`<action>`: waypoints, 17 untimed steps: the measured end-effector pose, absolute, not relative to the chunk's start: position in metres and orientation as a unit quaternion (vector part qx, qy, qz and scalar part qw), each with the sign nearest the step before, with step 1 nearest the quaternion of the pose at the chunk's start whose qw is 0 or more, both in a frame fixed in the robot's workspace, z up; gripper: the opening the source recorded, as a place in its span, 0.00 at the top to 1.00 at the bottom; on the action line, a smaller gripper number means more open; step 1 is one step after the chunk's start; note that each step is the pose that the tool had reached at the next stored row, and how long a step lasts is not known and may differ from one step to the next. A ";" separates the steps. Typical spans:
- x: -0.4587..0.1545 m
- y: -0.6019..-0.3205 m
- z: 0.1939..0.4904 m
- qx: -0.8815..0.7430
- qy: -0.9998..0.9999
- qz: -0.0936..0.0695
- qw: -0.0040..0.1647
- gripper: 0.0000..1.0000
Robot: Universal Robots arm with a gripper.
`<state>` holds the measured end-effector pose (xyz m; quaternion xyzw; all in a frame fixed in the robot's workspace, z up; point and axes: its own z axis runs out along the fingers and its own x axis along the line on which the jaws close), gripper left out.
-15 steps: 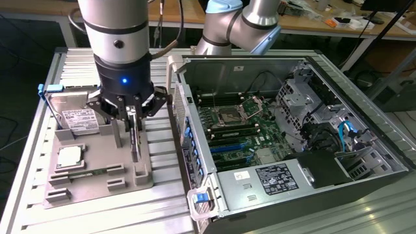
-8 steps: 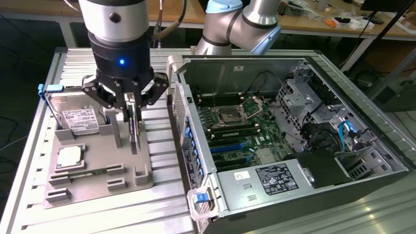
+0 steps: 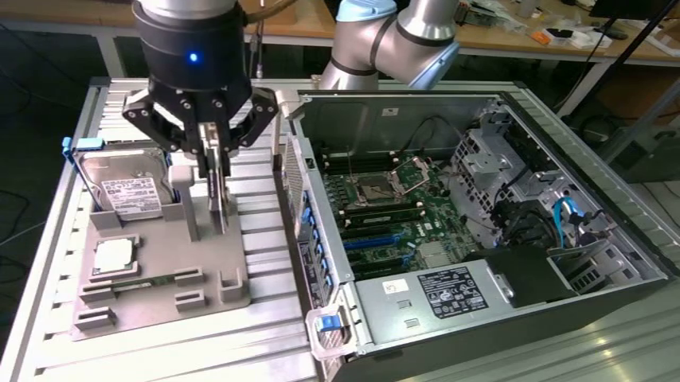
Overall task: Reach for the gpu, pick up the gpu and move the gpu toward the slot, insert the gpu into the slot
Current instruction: 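Pick up the gpu and move the gpu toward the slot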
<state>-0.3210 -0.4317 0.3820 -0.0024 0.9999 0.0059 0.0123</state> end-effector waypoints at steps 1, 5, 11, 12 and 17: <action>-0.321 -0.432 0.386 -0.002 1.000 0.006 0.012 0.73; -0.321 -0.432 0.404 -0.002 1.000 0.006 0.014 0.73; -0.321 -0.431 0.432 -0.002 1.000 0.005 0.015 0.73; -0.321 -0.431 0.436 -0.002 1.000 0.005 0.016 0.73; -0.321 -0.431 0.457 -0.002 1.000 0.004 0.018 0.73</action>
